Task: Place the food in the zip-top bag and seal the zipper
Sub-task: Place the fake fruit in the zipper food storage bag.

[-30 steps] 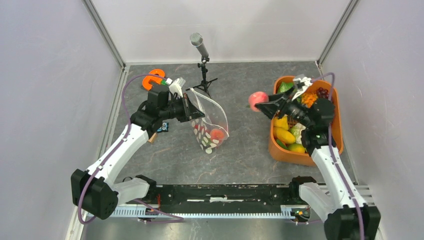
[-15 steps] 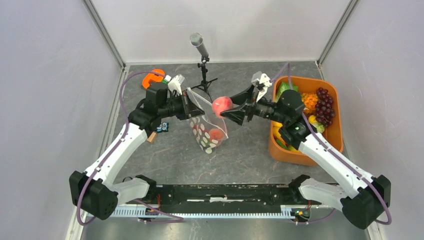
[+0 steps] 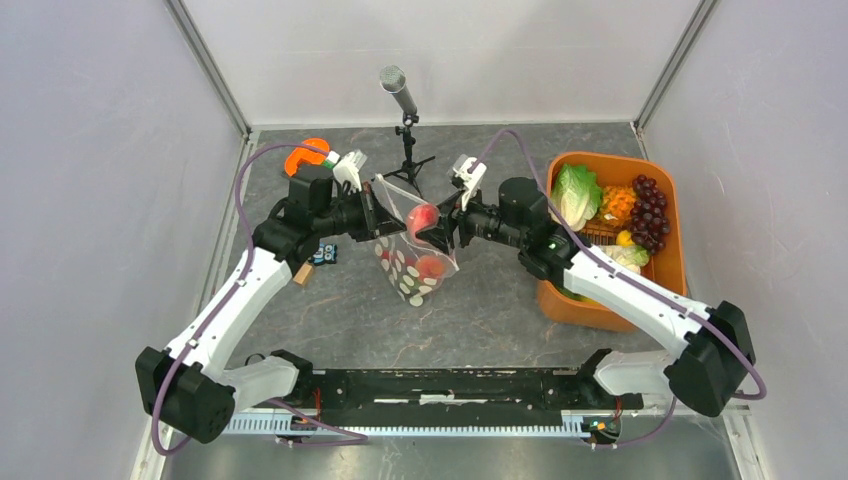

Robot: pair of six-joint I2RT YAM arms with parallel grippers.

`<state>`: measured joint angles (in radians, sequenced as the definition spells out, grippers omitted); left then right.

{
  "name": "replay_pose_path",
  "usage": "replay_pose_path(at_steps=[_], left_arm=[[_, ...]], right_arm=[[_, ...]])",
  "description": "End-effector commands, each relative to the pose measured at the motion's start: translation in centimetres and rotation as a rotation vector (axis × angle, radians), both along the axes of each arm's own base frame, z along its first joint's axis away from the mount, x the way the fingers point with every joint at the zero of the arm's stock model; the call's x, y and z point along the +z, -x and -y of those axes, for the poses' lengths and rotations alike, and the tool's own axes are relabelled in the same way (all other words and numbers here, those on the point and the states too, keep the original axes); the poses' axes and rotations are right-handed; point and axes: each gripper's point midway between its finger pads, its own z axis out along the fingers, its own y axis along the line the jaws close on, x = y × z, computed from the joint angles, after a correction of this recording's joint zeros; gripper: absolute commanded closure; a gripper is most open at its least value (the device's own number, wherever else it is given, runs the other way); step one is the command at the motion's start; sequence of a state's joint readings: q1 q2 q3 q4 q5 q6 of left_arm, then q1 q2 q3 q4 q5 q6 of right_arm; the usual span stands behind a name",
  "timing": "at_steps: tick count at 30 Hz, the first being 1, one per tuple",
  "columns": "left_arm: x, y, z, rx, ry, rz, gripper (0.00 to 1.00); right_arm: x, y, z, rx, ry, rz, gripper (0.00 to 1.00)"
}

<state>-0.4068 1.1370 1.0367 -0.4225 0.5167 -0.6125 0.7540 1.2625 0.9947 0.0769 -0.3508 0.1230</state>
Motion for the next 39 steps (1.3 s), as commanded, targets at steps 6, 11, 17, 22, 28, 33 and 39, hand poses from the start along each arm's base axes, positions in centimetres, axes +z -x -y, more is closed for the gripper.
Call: replay_pose_path(at_steps=[6, 11, 17, 22, 28, 33, 39], left_arm=[[2.0, -0.1, 0.0, -0.019, 0.005, 0.087, 0.98], [2.0, -0.3, -0.1, -0.011, 0.0, 0.09, 0.98], [2.0, -0.2, -0.7, 0.012, -0.018, 0.097, 0.98], [1.7, 0.0, -1.2, 0.03, -0.043, 0.106, 0.98], [1.3, 0.0, -1.3, 0.034, -0.045, 0.097, 0.98], [1.5, -0.1, -1.4, 0.041, -0.045, 0.103, 0.98], [1.4, -0.2, -1.2, 0.038, -0.042, 0.099, 0.98]], right_arm=[[0.7, -2.0, -0.3, -0.102, 0.032, 0.058, 0.63], [0.3, -2.3, -1.5, -0.105, 0.039, 0.05, 0.57], [-0.3, -3.5, -1.3, -0.192, 0.028, 0.014, 0.44], [0.5, -2.3, -2.0, -0.125, -0.028, 0.016, 0.3], [1.8, -0.7, -3.0, -0.028, -0.09, 0.001, 0.18], [1.8, -0.8, -2.3, -0.06, -0.096, 0.005, 0.13], [1.2, -0.8, -2.3, -0.051, -0.084, -0.008, 0.07]])
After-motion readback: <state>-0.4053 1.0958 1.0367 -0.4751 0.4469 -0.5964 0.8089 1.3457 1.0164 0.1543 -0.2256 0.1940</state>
